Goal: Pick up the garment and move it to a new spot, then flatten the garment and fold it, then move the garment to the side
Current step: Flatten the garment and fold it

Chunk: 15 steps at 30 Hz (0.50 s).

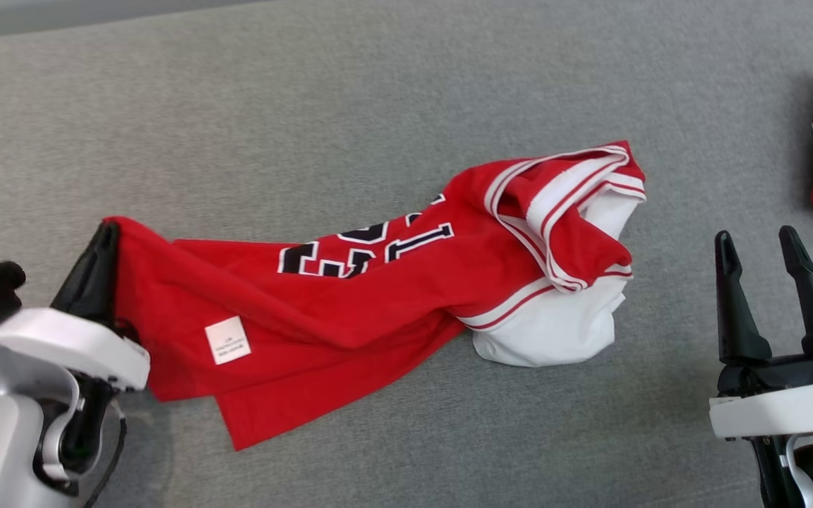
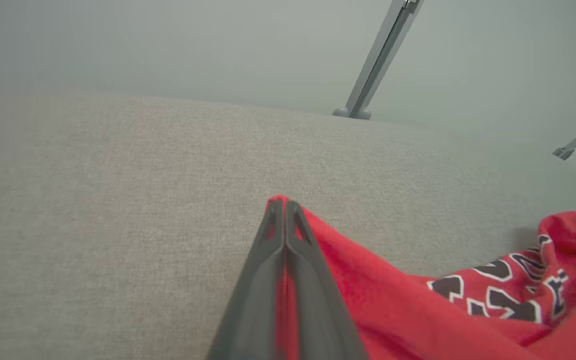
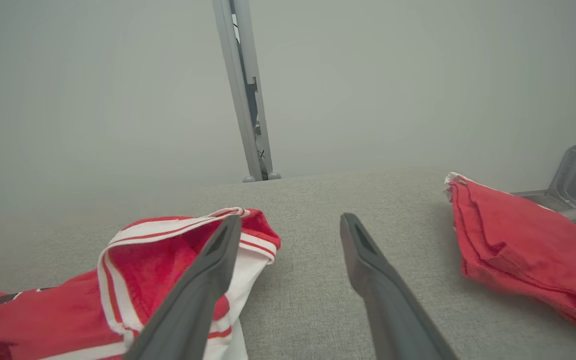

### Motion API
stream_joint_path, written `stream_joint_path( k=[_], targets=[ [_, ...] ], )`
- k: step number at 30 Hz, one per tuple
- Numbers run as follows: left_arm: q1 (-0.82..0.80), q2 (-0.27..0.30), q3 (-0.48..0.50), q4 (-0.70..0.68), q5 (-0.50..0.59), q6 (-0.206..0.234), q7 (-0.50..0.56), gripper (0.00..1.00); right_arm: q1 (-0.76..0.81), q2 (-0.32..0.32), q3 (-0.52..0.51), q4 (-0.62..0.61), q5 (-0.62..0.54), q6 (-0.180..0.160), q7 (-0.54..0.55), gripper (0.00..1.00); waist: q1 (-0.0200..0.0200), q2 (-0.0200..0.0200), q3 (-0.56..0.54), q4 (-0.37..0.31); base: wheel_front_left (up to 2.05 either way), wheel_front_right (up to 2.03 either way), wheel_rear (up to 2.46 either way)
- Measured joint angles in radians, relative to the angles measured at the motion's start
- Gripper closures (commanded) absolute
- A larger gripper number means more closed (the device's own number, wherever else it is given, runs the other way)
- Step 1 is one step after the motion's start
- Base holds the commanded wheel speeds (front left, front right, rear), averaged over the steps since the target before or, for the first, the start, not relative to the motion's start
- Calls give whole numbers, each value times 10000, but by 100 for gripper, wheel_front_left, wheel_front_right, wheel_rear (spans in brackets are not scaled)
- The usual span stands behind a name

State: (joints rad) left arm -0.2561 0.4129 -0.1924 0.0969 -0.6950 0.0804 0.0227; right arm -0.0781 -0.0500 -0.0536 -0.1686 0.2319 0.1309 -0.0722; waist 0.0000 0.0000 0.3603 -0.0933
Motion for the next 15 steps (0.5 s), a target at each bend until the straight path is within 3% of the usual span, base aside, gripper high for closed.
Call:
stream_joint_path(
  k=[7,11,12,13,15],
  targets=[
    [-1122,-322,-36,2226,-282,-765,-600,100,-146,4,36,313,88,0,-255,0,0,0,395,-350,0,0,0],
    [-1430,-399,-155,2957,-213,-980,-903,100,-188,4,58,426,90,0,-299,0,0,0,389,-321,0,0,0],
    [-1457,-403,-203,3066,-105,-978,-1034,60,-208,4,59,435,88,0,-309,0,0,0,377,-302,0,0,0],
    [-1477,-405,-240,3129,0,-970,-1131,0,-221,6,54,445,84,0,-311,0,0,0,362,-276,0,0,0],
    [-1523,-395,-339,3150,270,-899,-1415,0,-225,6,13,460,71,0,-313,0,0,0,302,-208,0,0,0]
  ],
)
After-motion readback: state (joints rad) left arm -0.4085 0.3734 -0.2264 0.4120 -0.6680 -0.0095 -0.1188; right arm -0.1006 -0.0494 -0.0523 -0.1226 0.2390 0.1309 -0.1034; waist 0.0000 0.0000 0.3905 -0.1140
